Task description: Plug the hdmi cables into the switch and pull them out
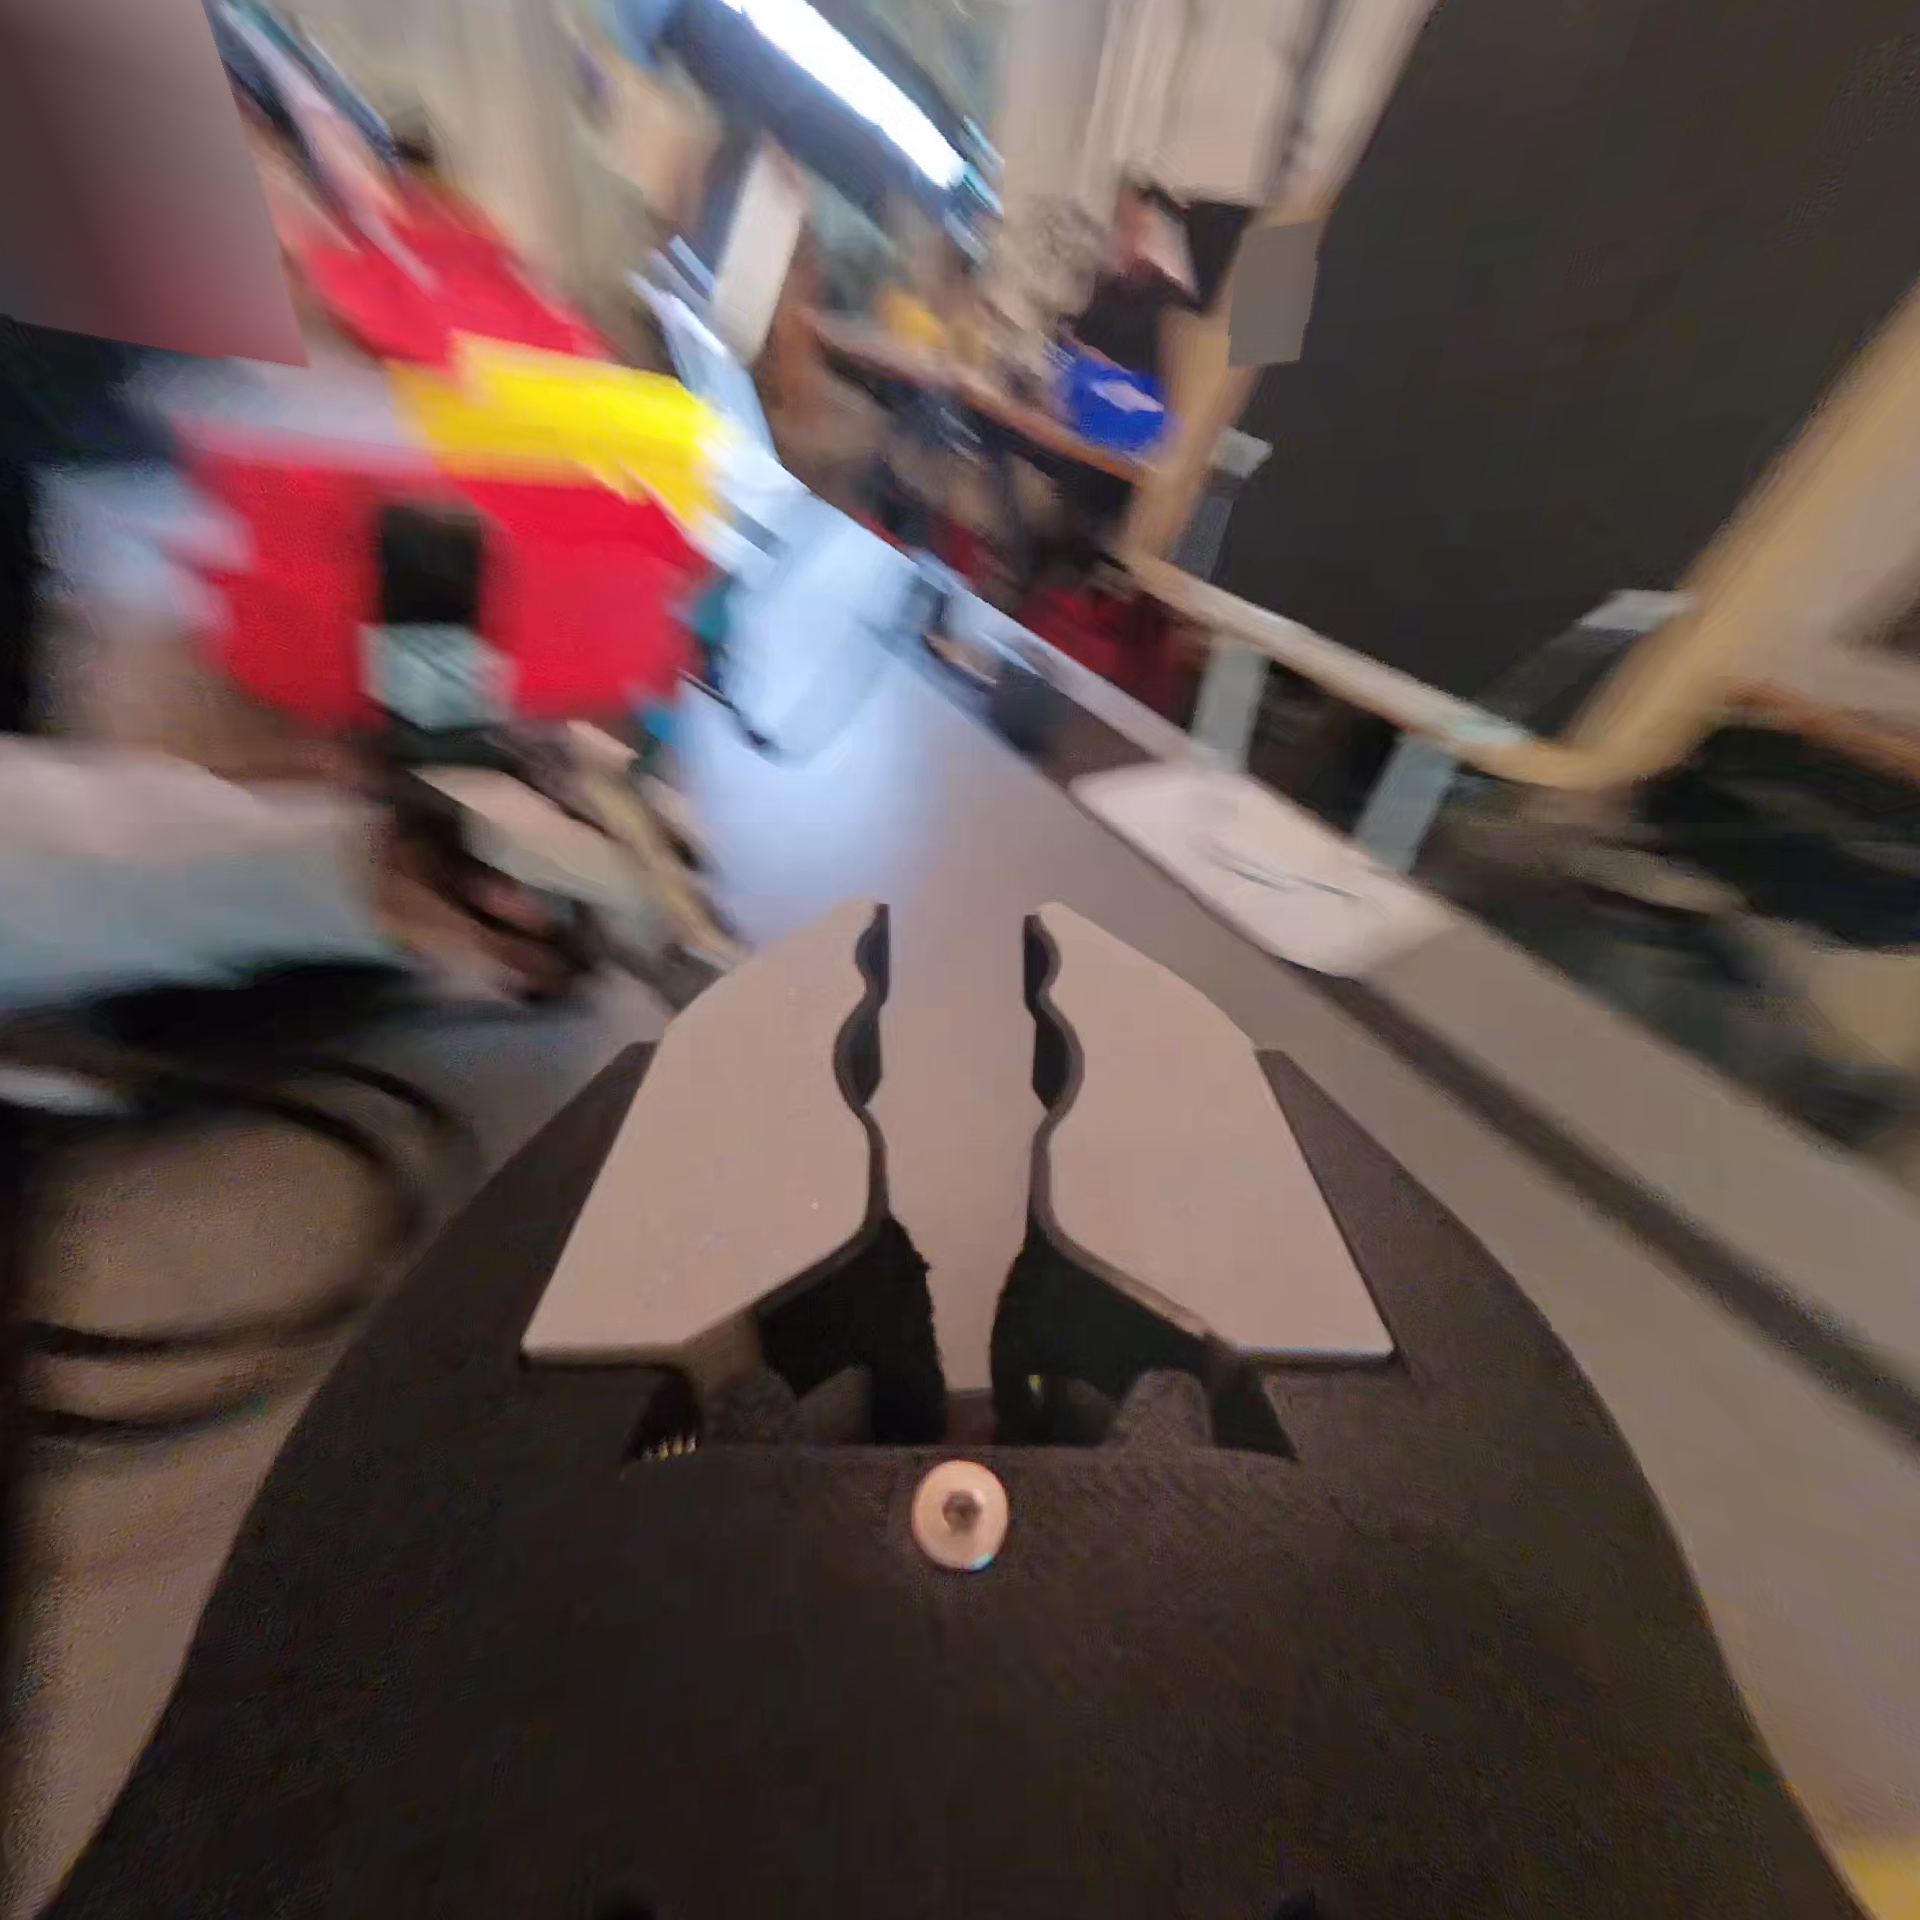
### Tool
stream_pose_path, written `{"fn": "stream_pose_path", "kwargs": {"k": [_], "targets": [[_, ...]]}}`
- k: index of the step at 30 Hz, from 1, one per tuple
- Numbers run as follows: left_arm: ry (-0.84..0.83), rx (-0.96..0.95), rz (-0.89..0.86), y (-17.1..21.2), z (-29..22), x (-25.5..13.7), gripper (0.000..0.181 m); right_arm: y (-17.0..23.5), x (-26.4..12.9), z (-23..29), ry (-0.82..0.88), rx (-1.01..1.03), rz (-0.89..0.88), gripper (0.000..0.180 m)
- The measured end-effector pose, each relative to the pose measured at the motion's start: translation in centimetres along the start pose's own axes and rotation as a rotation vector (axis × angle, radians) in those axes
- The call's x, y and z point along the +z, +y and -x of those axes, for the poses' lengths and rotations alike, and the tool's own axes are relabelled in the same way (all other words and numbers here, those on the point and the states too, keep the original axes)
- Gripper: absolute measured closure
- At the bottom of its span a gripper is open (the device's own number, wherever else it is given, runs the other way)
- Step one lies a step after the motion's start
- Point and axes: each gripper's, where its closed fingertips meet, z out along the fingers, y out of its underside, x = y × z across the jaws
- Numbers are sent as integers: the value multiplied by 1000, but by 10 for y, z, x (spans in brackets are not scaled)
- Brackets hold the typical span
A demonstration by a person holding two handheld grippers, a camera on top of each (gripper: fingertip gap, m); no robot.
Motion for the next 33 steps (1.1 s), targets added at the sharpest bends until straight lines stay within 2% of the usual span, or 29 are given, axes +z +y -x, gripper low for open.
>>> {"fn": "stream_pose_path", "kwargs": {"k": [3,5,8,11,13,16,18,19,21,26,30,31,33], "targets": [[21,-9,-1,-1,-3,-1,159,-15,44,77,-383,339,-143,132],[60,-11,-8,-2,-10,-1,159,-11,73,99,-496,454,-162,127],[144,-43,-7,-3,-22,-1,159,-10,103,112,-611,516,-192,134],[188,-68,28,2,-28,1,159,-15,102,130,-756,518,-212,148],[214,-63,47,5,-33,2,159,-9,105,129,-692,451,-220,169],[232,-73,72,11,-35,2,158,-3,104,129,-646,384,-215,169],[228,-96,58,9,-34,3,143,5,106,131,-607,310,-165,169],[228,-114,44,6,-33,2,141,8,107,133,-594,281,-145,169],[280,-135,50,5,-38,-2,156,5,105,138,-610,292,-169,169],[266,-138,138,14,-36,-3,158,7,106,138,-615,326,-182,169],[280,-101,117,10,-40,-4,160,3,104,140,-640,353,-237,168],[280,-103,115,10,-40,-5,160,4,104,141,-645,352,-238,163],[297,-115,112,10,-42,-5,160,6,104,143,-659,340,-230,168]]}}
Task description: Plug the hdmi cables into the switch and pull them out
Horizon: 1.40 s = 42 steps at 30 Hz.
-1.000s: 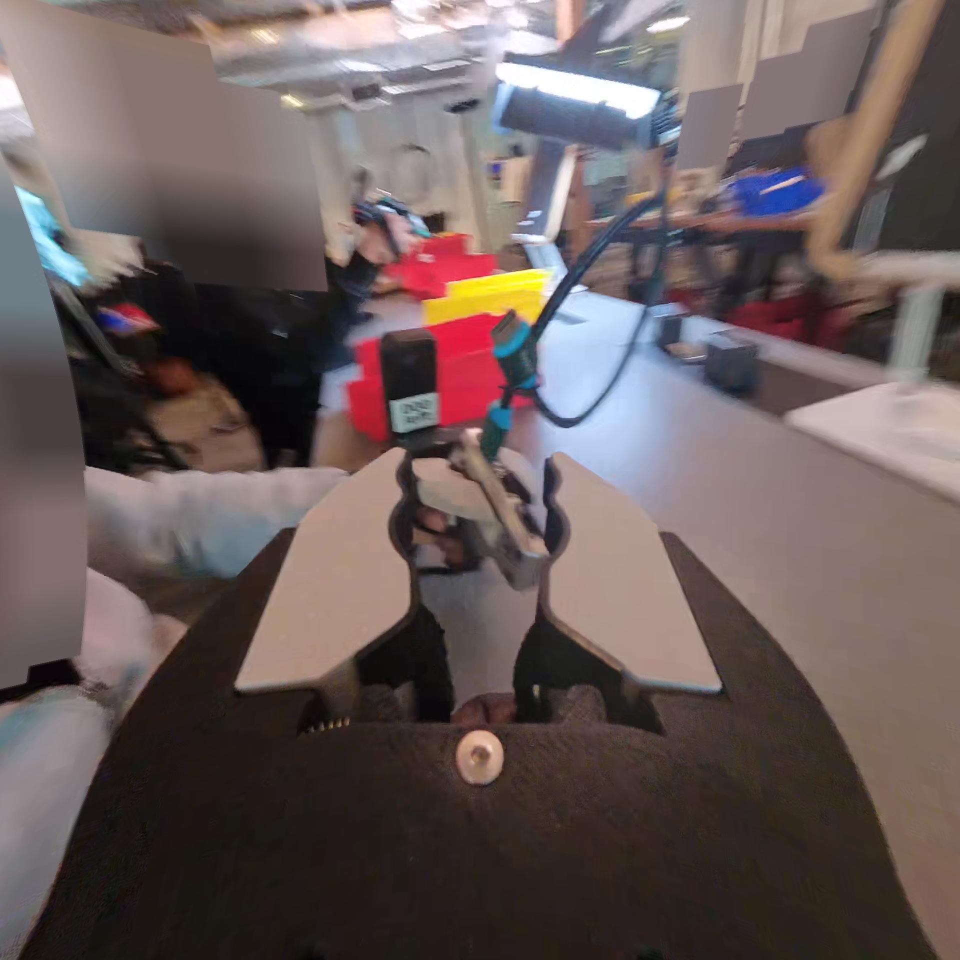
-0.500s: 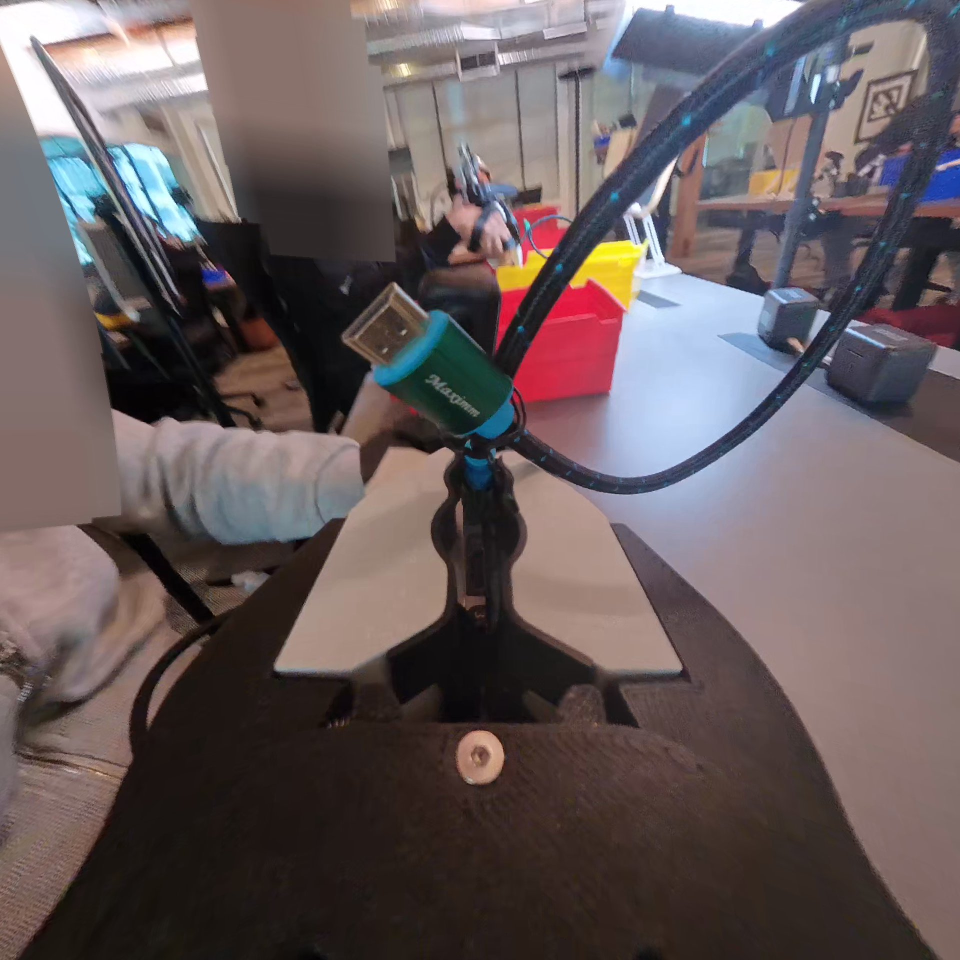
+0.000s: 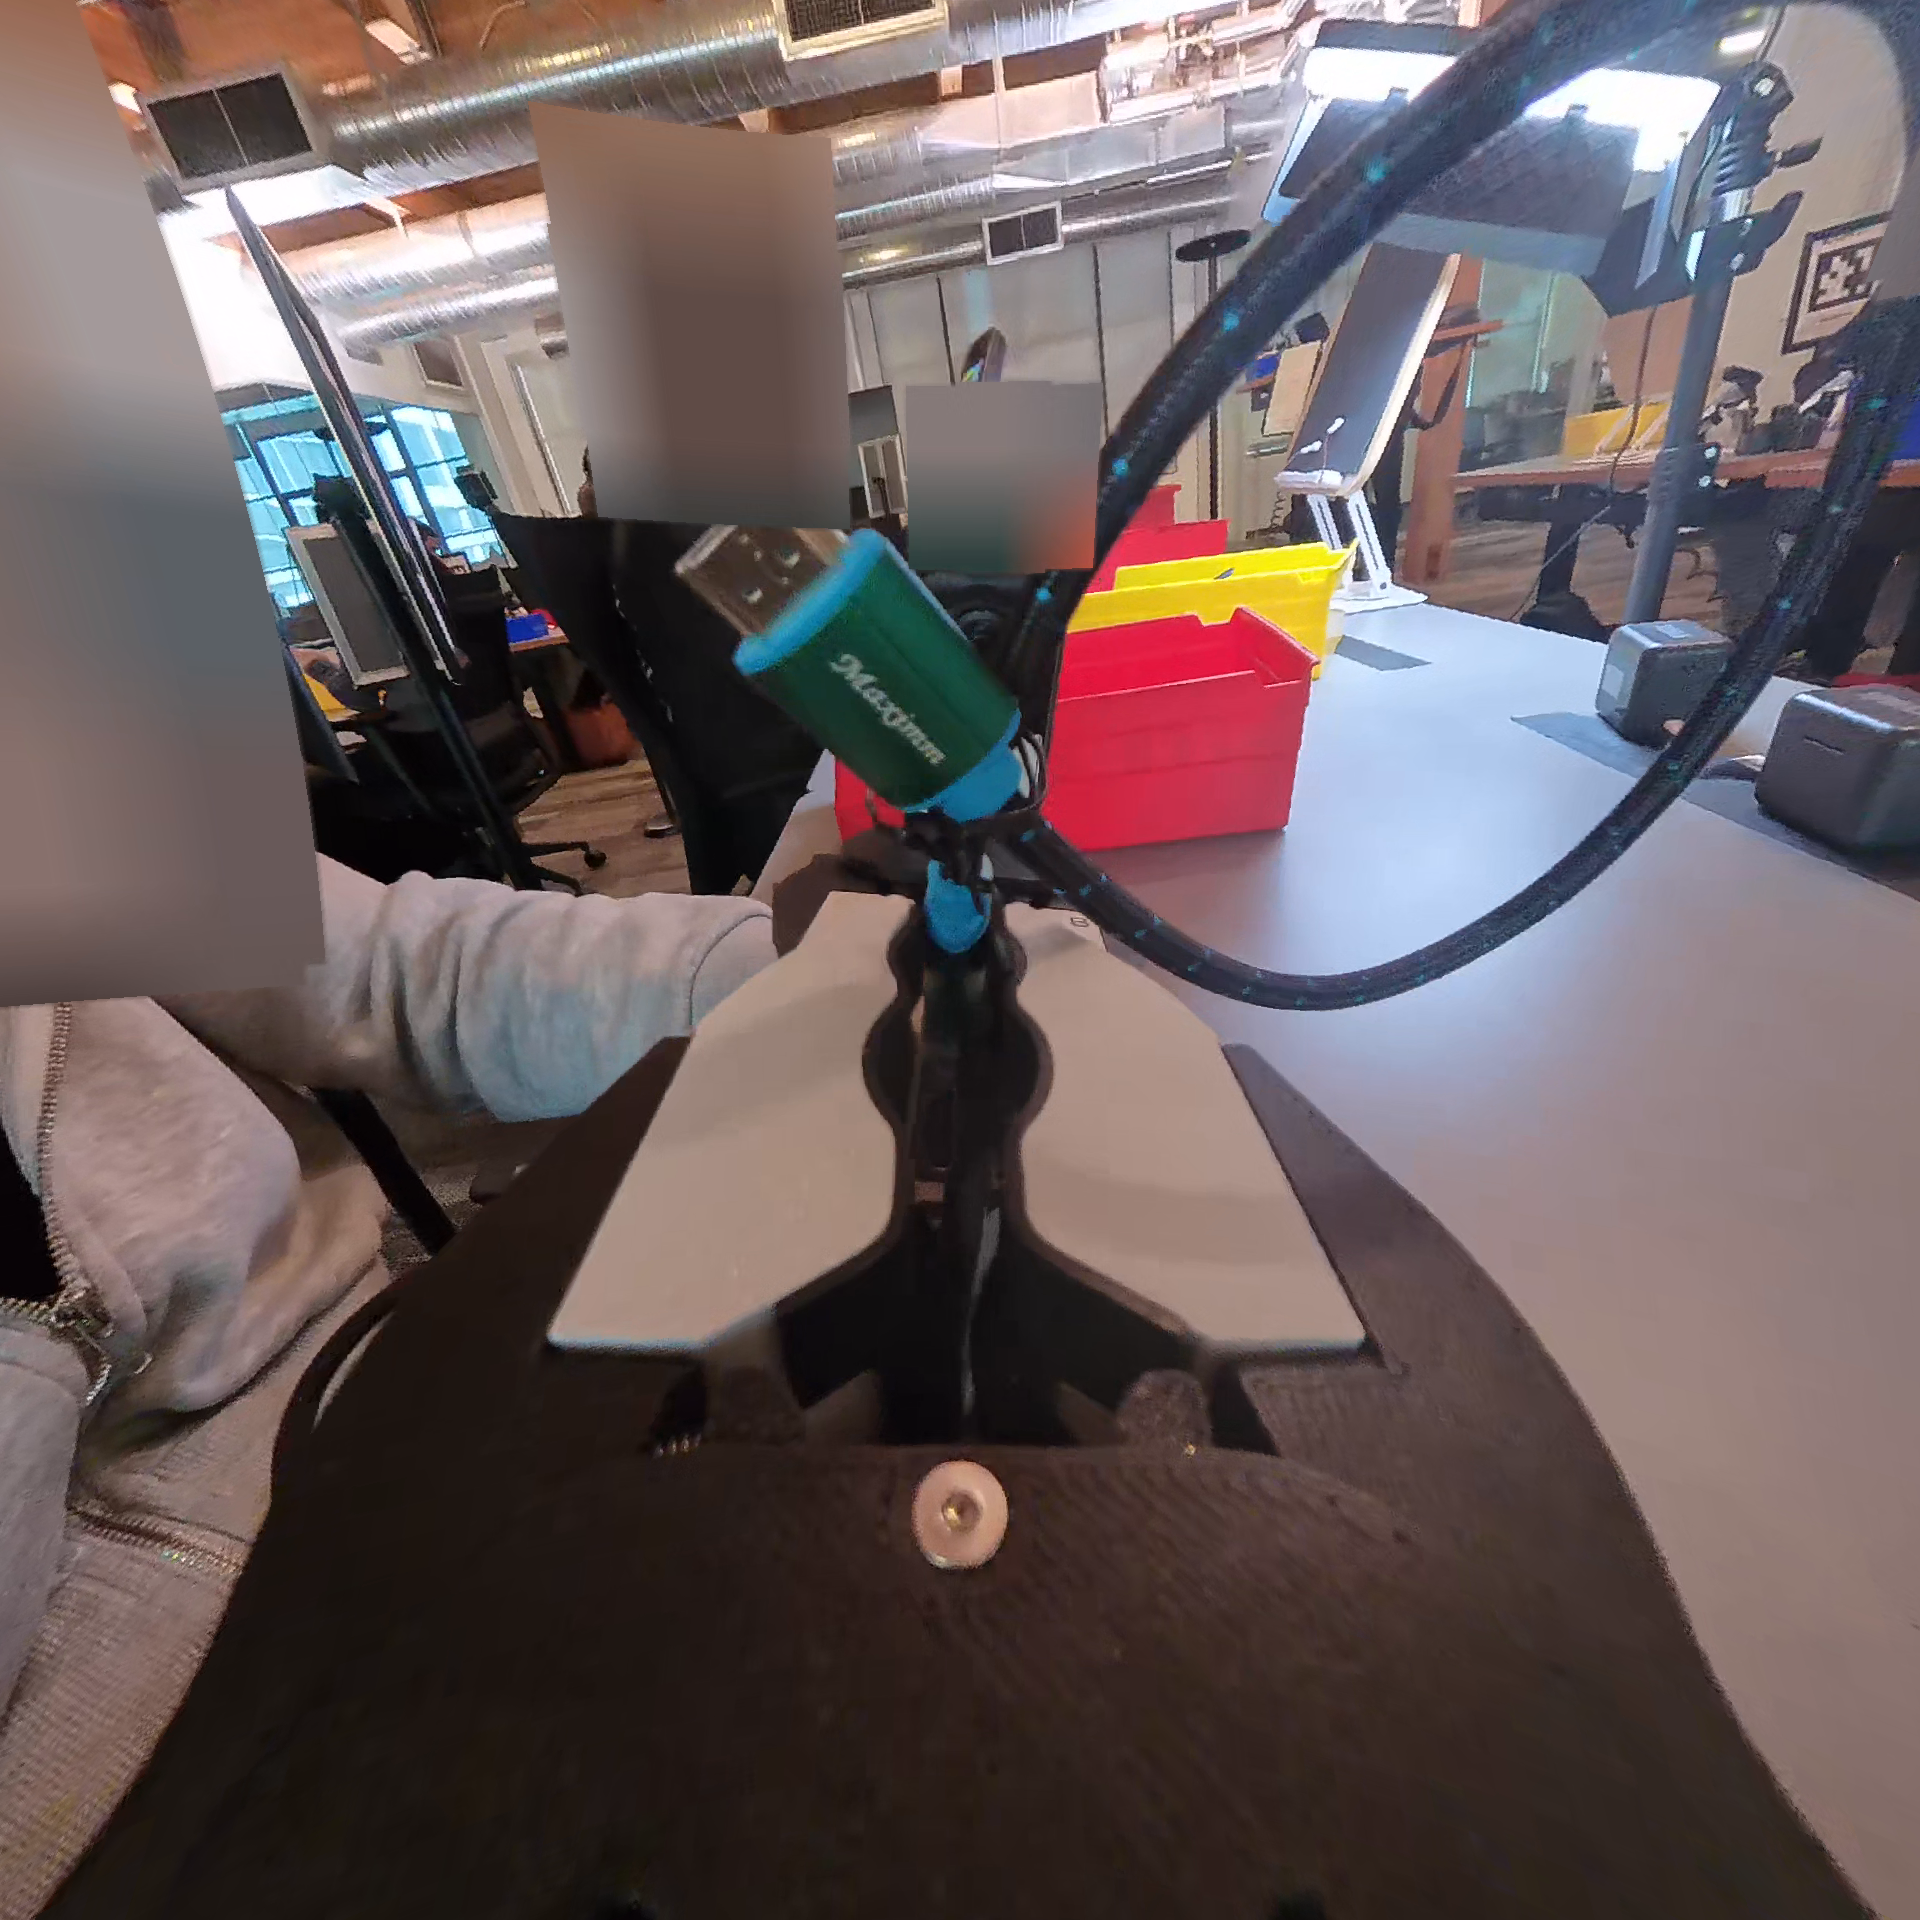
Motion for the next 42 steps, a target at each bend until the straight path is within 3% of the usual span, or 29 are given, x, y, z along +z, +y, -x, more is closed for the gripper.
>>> {"fn": "stream_pose_path", "kwargs": {"k": [23,24,25,27,28,30,37,42], "targets": [[20,-58,-14,0,-2,2,159,3,-1,2,4,-87,3,169],[18,-55,-22,0,-2,2,158,-3,-3,1,10,-75,-33,168],[20,-52,-2,6,-2,0,160,-26,-13,-2,22,-33,-186,169],[10,-35,85,24,-2,4,159,-83,-61,-18,69,32,-488,169],[28,-25,76,22,-6,7,159,-93,-80,-25,139,-19,-508,169],[9,-17,51,18,-2,6,159,-85,-88,-27,244,-139,-384,169],[-105,48,-56,-5,14,-7,159,-53,-63,-16,268,-318,-137,169],[-147,92,-118,-17,16,-14,159,-47,-82,-16,441,-469,21,168]]}}
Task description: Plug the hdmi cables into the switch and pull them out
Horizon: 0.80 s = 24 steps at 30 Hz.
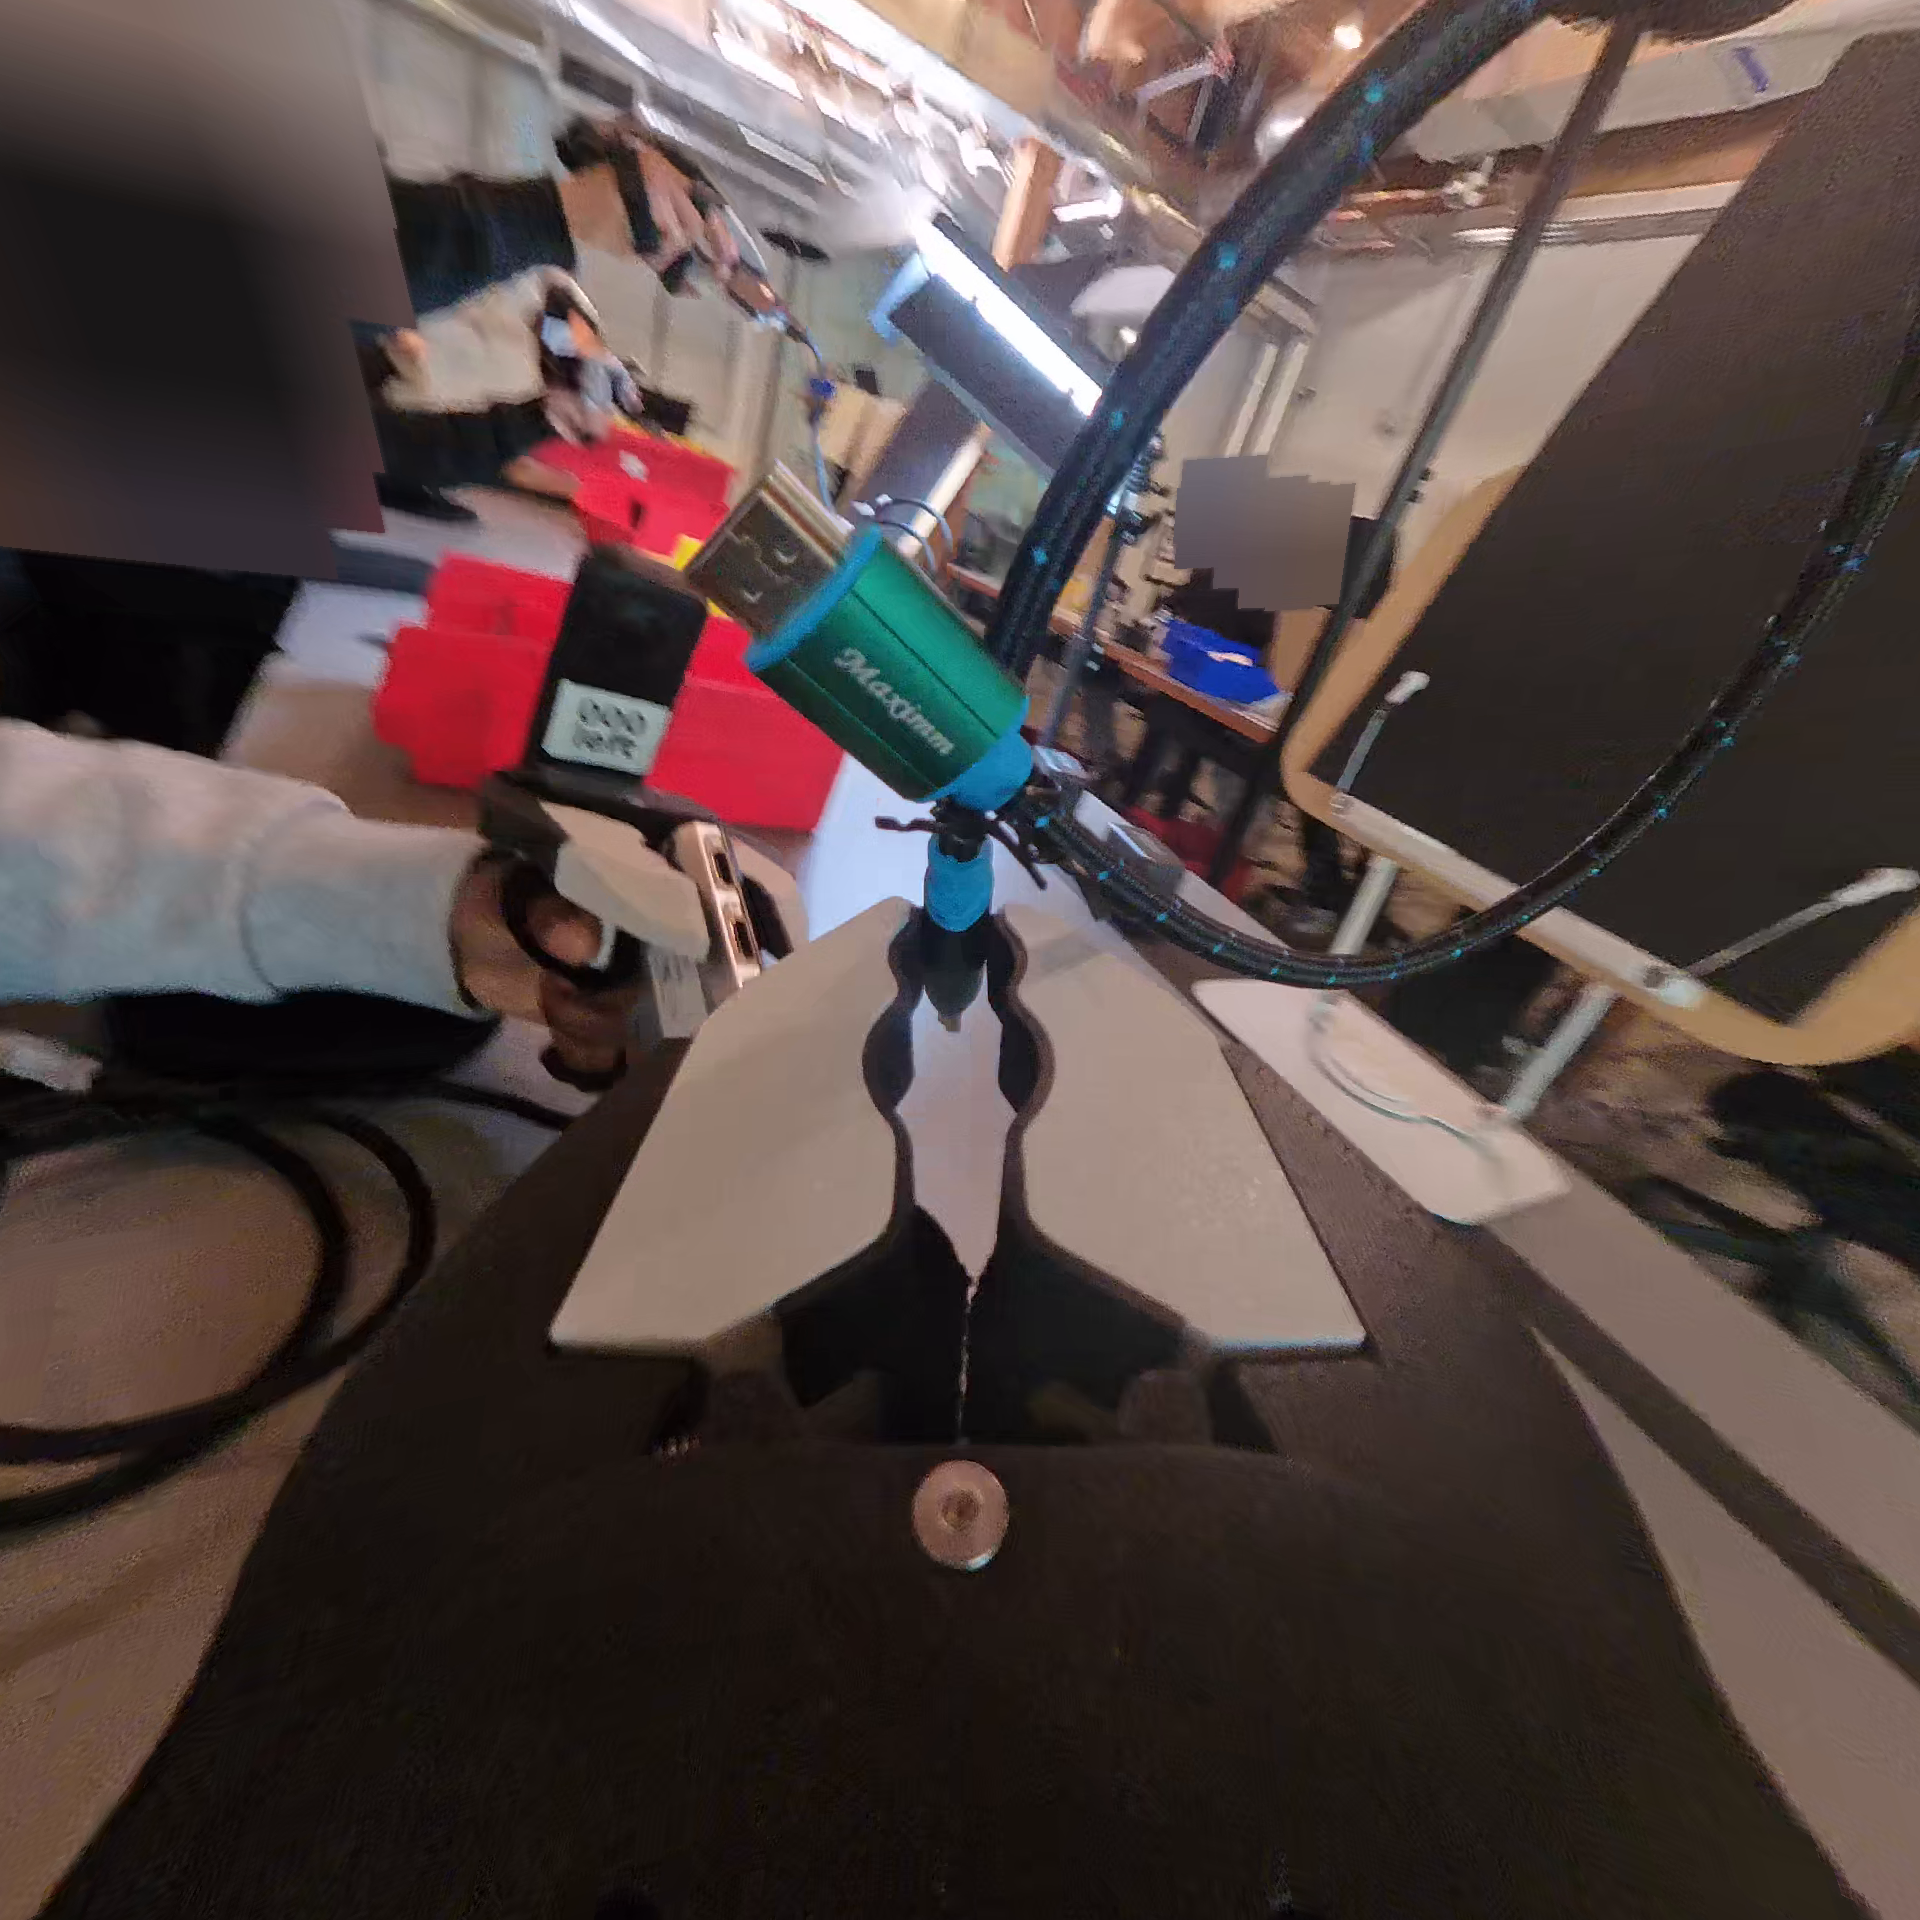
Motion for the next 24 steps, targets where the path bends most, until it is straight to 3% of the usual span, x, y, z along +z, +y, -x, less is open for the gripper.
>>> {"fn": "stream_pose_path", "kwargs": {"k": [6,11,15,18,24], "targets": [[-7,44,40,7,0,4,159,-9,-73,-6,148,-153,200,168],[0,76,95,18,-2,8,160,-11,-142,-7,123,-43,363,169],[-11,87,92,17,0,8,159,21,-215,-20,91,-70,835,168],[-9,90,95,18,-1,8,159,42,-276,-21,-56,-131,1188,168],[-2,92,109,20,-2,9,160,66,-353,-63,-98,-344,1701,167]]}}
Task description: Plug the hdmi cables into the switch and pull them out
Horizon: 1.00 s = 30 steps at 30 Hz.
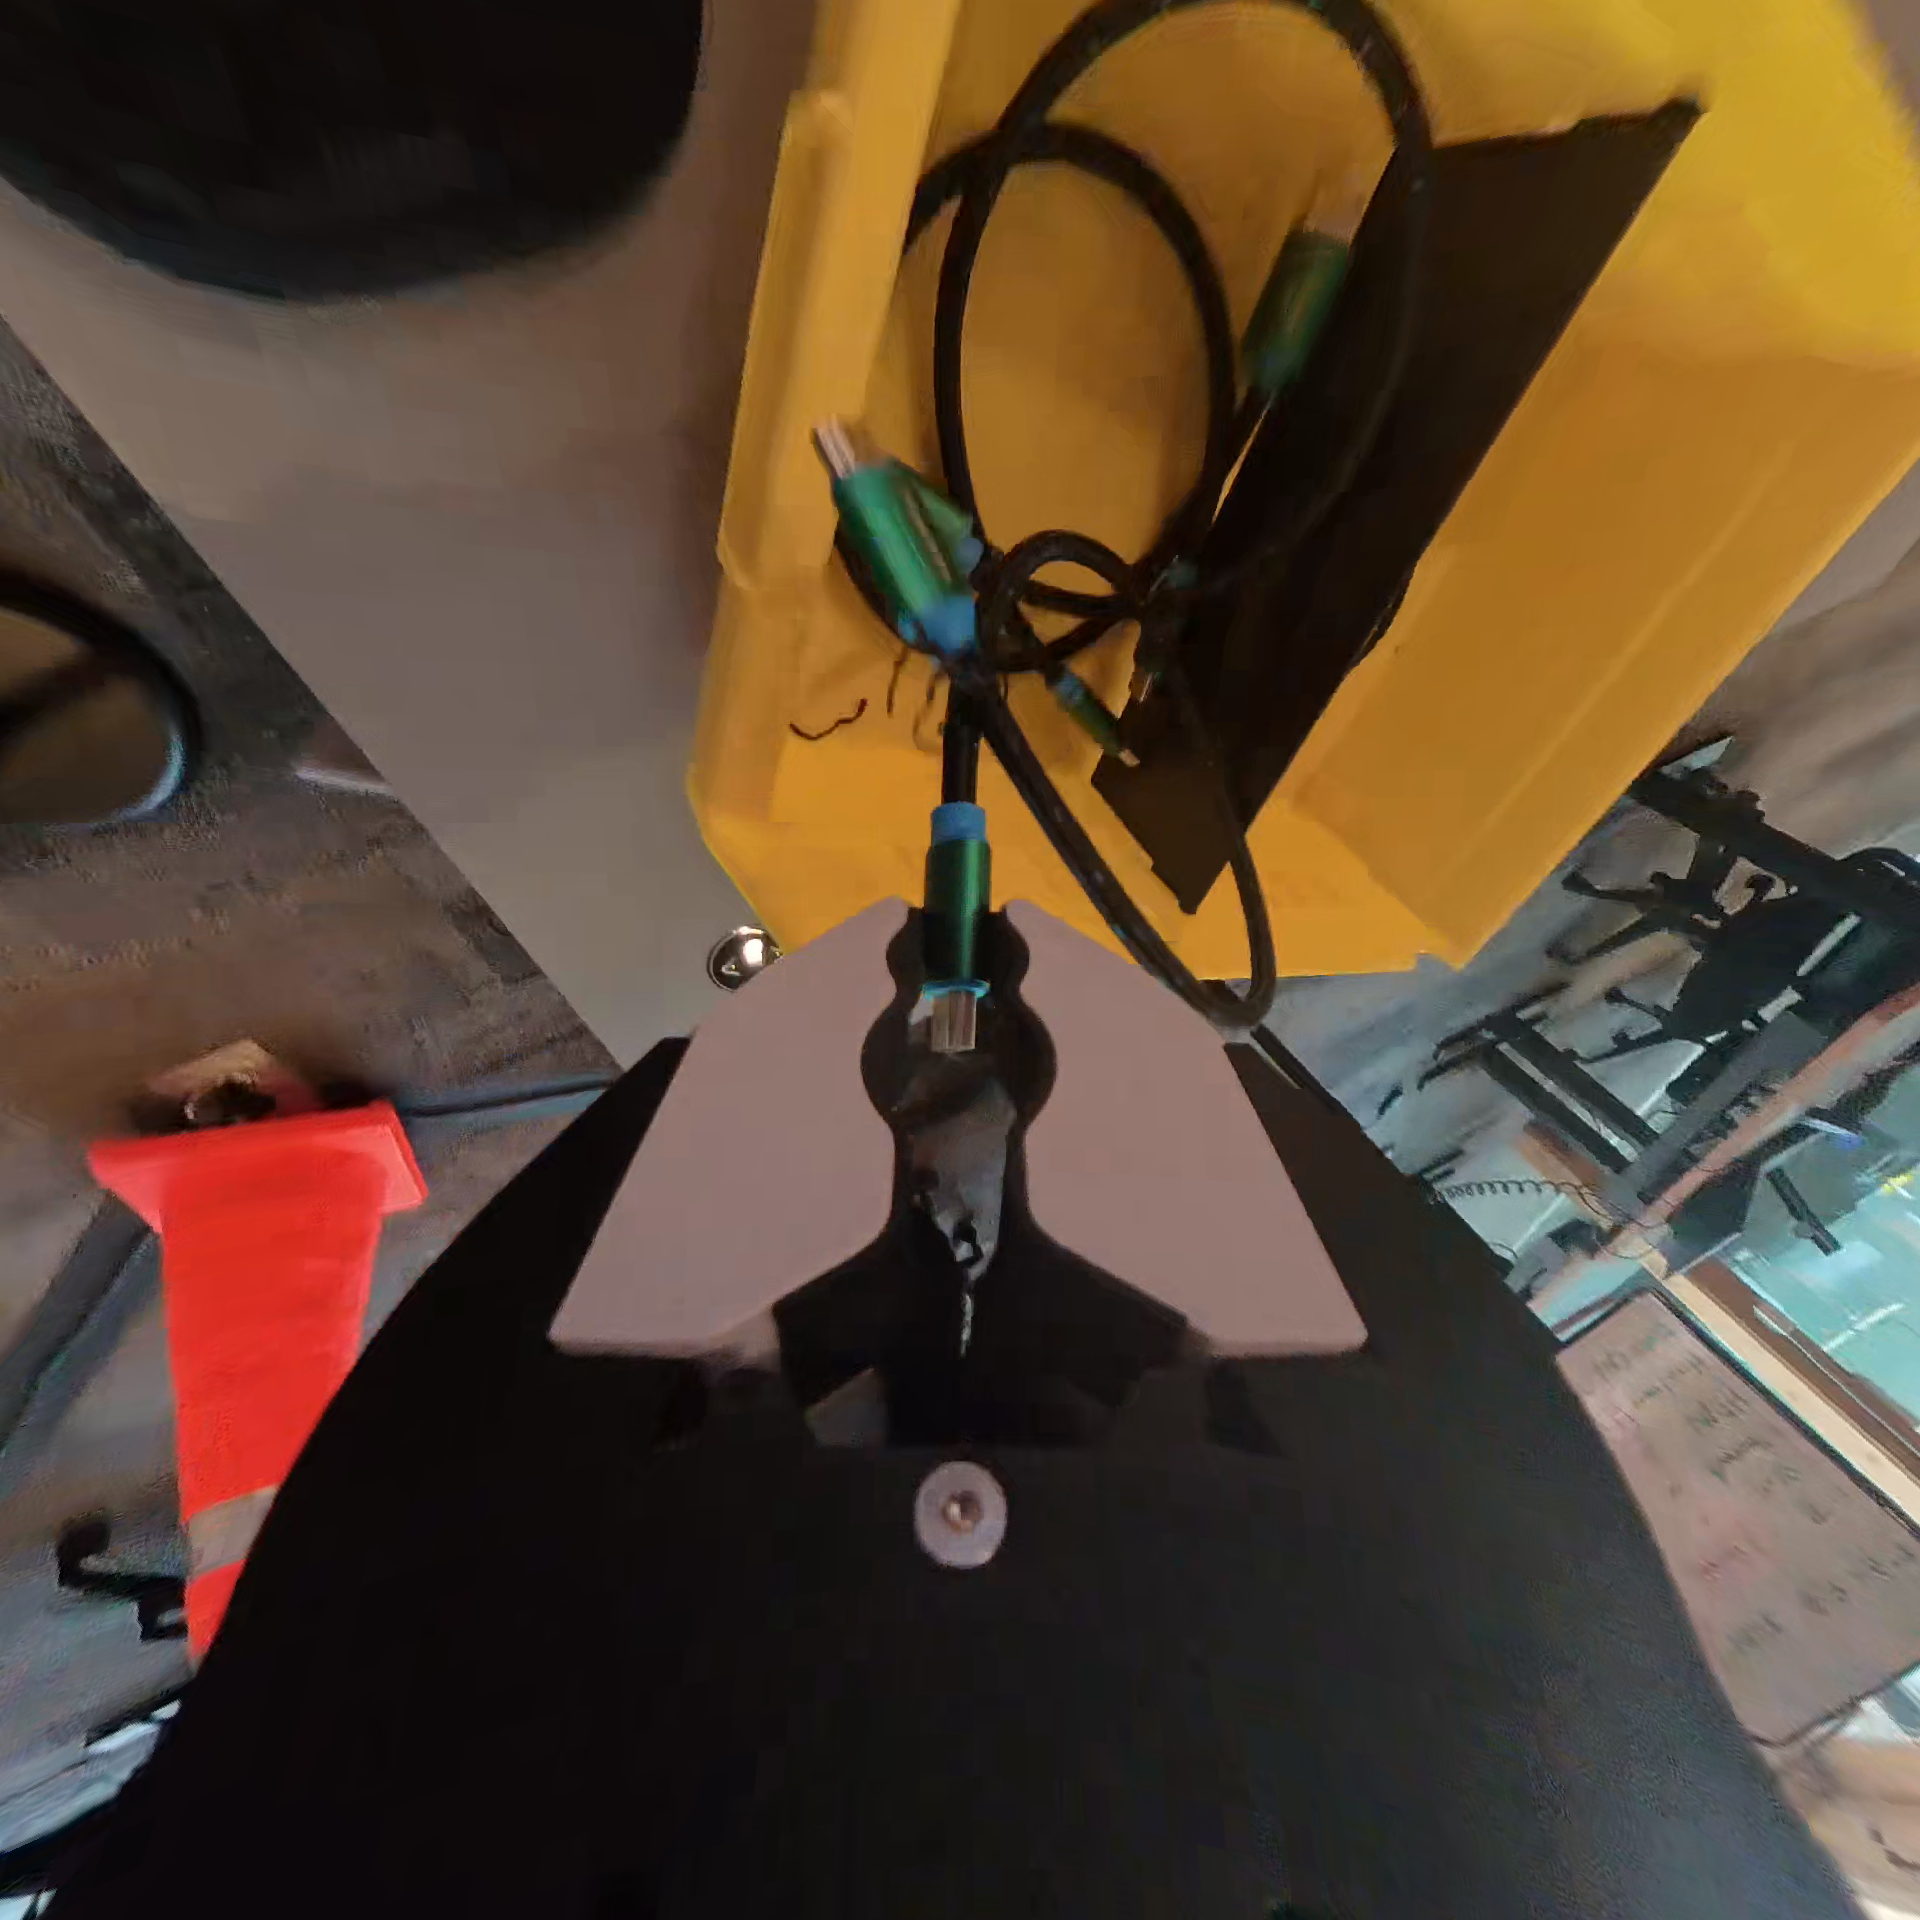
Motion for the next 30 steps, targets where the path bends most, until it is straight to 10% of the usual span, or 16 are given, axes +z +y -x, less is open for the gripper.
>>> {"fn": "stream_pose_path", "kwargs": {"k": [18,30], "targets": [[-4,16,36,6,-1,2,160,-56,2,-27,459,36,-321,168],[-9,14,44,7,0,2,160,-39,59,15,-252,119,-244,151]]}}
